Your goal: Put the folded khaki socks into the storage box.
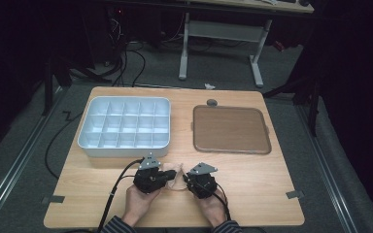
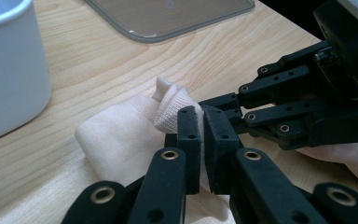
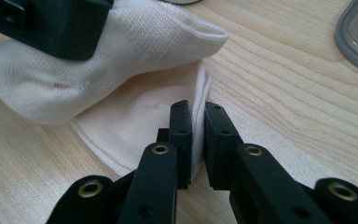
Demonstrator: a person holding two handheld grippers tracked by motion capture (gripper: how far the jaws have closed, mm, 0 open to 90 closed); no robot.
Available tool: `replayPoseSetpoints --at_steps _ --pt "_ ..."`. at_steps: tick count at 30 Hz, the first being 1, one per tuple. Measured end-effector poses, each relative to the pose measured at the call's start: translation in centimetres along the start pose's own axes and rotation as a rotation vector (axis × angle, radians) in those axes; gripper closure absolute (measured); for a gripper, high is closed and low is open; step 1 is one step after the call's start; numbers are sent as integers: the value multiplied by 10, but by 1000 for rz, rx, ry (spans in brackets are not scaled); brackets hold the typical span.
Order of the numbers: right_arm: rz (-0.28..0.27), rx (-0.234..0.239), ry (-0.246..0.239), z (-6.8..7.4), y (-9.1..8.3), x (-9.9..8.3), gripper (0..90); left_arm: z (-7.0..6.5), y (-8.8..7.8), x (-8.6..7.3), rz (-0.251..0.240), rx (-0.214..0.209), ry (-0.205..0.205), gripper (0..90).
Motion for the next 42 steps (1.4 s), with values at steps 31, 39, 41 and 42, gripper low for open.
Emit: replayPoseSetpoints --at_steps 31,39,41,42 --pt "4 2 -15 0 0 0 831 2 21 -16 87 13 23 865" --pt "6 3 -14 0 0 1 831 2 25 -20 109 16 45 866" --pt "9 2 -13 0 0 0 830 2 25 -19 108 14 44 863" --pt "8 2 -14 0 0 0 830 2 25 -19 105 11 43 858"
Point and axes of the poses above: each handheld gripper's, and its own axes: y roughly forward along the jaws, x roughly out of its top, z roughly to its left, the point moved 8 cm from there along y, roughly forward along the jaws, and after that the axes turned 1 degree about x, right-handed, at the moved point
